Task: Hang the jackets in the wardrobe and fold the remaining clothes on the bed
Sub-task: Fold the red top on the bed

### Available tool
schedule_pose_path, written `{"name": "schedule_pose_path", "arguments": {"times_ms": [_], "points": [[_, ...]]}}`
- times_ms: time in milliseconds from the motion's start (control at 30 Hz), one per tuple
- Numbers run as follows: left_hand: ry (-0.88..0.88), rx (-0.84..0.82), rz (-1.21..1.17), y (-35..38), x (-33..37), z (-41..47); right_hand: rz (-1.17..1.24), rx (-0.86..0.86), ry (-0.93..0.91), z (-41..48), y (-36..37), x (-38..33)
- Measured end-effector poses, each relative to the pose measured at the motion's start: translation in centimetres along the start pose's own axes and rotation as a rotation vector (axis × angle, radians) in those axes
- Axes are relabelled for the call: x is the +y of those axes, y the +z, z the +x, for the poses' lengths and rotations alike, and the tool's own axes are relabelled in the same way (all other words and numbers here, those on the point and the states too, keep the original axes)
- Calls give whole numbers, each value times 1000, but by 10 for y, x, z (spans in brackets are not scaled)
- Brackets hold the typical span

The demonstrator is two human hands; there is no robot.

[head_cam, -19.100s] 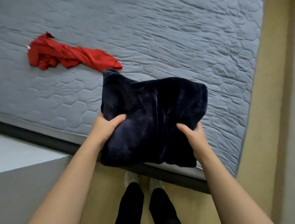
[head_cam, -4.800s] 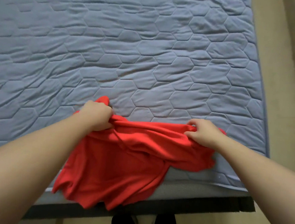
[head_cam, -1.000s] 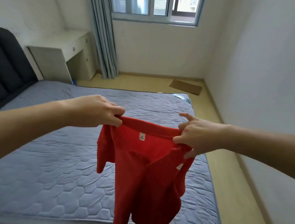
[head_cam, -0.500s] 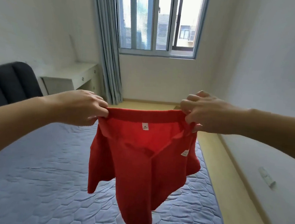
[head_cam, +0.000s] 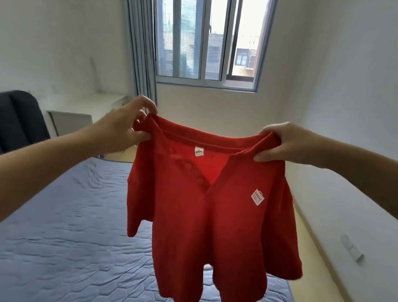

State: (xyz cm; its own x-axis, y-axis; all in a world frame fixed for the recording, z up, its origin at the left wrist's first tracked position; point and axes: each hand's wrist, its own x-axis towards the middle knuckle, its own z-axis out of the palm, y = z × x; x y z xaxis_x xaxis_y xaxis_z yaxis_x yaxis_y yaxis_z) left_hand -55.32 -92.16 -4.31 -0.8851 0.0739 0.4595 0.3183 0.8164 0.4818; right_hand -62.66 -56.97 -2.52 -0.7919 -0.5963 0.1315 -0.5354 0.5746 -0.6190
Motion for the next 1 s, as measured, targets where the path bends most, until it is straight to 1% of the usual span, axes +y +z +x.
{"name": "schedule_pose_path", "arguments": {"times_ms": [67,133,233,300,367,433,467,533,600,633,667,700,733,767,800,833,867,933,1000], "points": [[-64,-88,-133,5,2,3,90,-49,60,-2,0,5],[-127,-143,-312,14,5,1,253,-111,77,-11,3,9],[-236,-227,-577,28,6,-8,506,-148,116,-25,10,21],[-249,-283,-690,36,1,-10,581,-165,167,-30,11,31],[-272,-344,-768,45,-6,-7,605,-212,251,-30,9,46],[-303,-470,-718,60,-16,3,596,-302,379,-23,13,66],[-320,-544,-632,71,-22,10,571,-355,446,-16,18,78],[-341,-654,-379,107,-40,28,497,-424,578,4,38,108],[-343,-672,-63,155,-64,49,419,-372,675,33,66,140],[-383,-634,70,182,-76,58,373,-295,707,49,83,158],[-454,-569,142,209,-86,65,323,-194,728,66,100,177],[-542,-491,137,235,-95,72,268,-72,742,83,117,195],[-632,-402,73,261,-103,77,214,59,749,98,132,212],[-691,-334,-10,286,-110,81,167,159,748,112,147,226],[-714,-312,-90,312,-116,79,122,206,746,120,165,239],[-720,-324,-157,338,-122,72,69,203,738,123,185,254],[-720,-358,-204,364,-130,58,12,164,731,121,208,269],[-735,-460,-193,415,-151,9,-79,36,747,97,265,305],[-772,-582,-135,464,-175,-62,-108,-138,799,52,333,343]]}}
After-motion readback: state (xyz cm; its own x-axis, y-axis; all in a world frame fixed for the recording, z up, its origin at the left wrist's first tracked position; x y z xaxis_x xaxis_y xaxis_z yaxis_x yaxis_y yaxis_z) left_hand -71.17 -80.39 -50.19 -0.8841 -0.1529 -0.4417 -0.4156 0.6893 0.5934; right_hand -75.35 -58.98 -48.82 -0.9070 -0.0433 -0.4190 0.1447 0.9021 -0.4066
